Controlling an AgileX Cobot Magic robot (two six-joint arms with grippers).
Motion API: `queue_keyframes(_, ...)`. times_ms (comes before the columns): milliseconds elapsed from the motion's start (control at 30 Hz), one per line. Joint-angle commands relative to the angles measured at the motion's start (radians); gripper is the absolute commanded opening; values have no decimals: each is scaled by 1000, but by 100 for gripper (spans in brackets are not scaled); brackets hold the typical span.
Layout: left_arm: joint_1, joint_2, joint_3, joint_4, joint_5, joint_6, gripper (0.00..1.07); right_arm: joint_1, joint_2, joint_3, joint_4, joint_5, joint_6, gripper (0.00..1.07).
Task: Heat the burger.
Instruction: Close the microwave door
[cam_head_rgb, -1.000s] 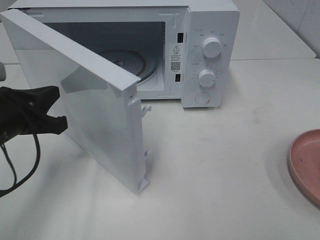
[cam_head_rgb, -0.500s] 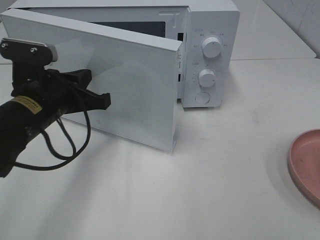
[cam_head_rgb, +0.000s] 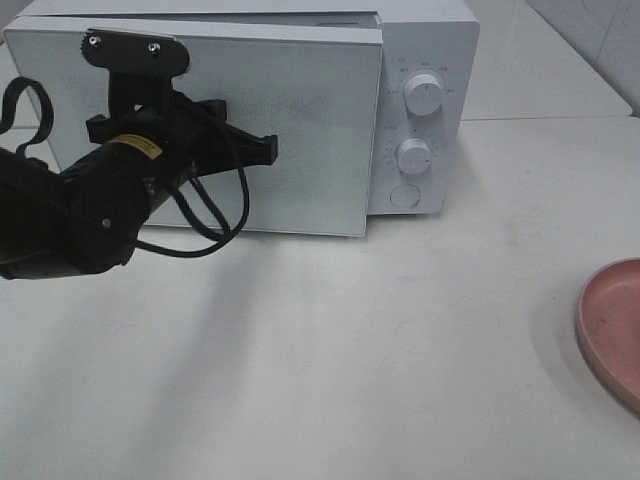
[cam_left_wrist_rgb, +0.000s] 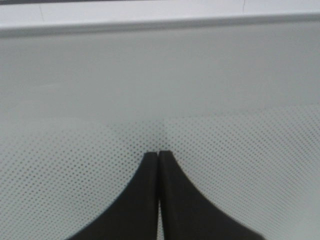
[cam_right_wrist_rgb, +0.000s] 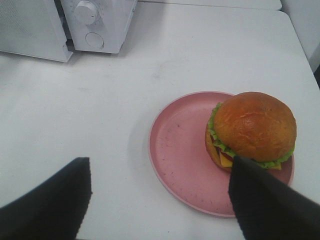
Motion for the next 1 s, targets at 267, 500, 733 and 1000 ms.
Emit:
queue_keyframes(267, -5, 85, -181, -115, 65, 102, 0, -7, -26, 3, -5, -4, -1, 76)
queue_keyframes(500, 0, 130, -265, -156, 76, 157, 0, -7, -26, 3, -5, -4, -1, 76)
queue_keyframes(733, -20, 117, -264, -153, 157, 176, 0, -7, -26, 3, -5, -4, -1, 76)
queue_keyframes(1000, -114, 45, -217, -265, 248, 324, 0, -7, -26, 3, -5, -4, -1, 76)
